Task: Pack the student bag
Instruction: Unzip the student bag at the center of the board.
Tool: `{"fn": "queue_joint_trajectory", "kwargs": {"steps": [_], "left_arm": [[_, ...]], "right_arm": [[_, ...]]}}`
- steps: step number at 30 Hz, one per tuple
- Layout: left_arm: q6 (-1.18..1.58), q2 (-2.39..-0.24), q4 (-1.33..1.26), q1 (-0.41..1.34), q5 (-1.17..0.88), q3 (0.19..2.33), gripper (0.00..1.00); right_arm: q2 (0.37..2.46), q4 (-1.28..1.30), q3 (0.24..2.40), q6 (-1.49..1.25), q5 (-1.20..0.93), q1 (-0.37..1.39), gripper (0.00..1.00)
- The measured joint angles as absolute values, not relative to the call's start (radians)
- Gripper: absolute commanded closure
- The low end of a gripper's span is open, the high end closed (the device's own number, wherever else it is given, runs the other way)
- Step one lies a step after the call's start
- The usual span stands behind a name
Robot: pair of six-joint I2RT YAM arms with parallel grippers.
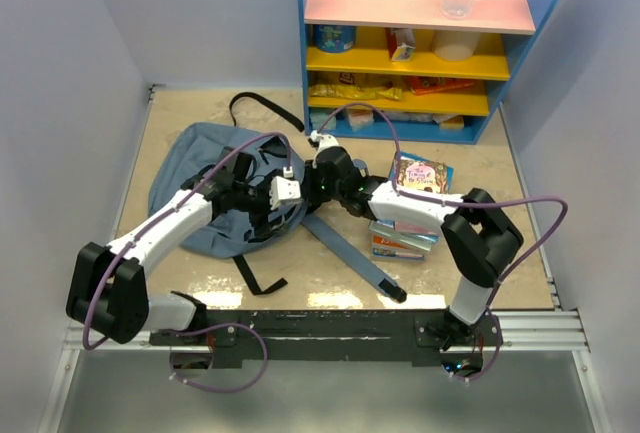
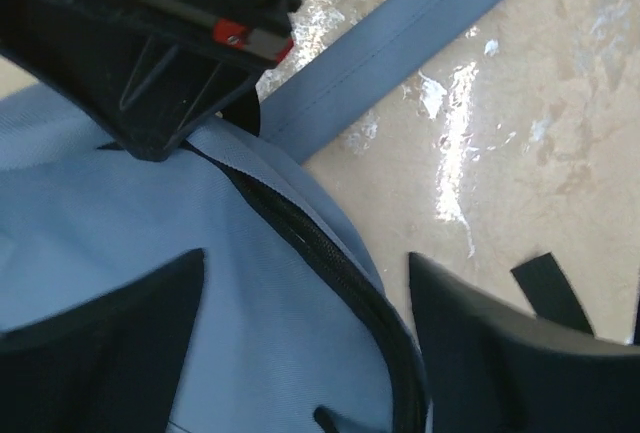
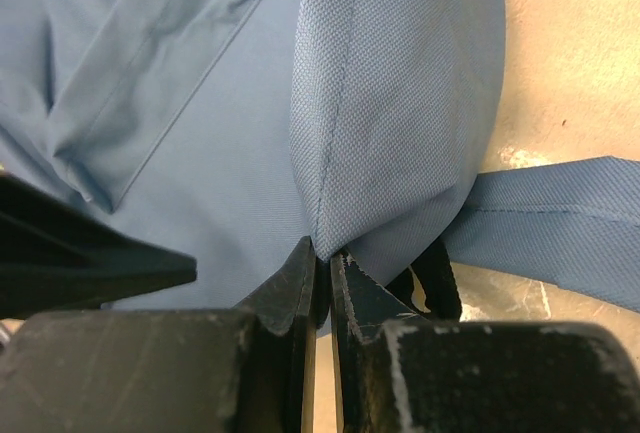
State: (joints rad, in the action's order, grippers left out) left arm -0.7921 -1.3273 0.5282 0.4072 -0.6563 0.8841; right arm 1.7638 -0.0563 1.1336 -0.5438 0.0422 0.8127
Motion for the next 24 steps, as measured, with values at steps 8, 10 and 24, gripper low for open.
{"fn": "queue_joint_trajectory", "kwargs": {"steps": [8,10,24], "left_arm": [[-0.777,-1.386,0.556,0.408,-0.661,0.884,0.82],[-0.776,-1.386,0.564,0.408,-0.659,0.884,1.00],[-0.730,-1.291,0.567,0.295,-0.605,0.868,1.00]], "right_arm": [[1.740,-0.074,1.116,-0.556,0.043,0.819,1.00],[1.740,-0.075,1.111,-0.558,0.043,0.819,1.00],[1.726,-0.220,0.992,-0.606,0.026,0.835,0.95]]}}
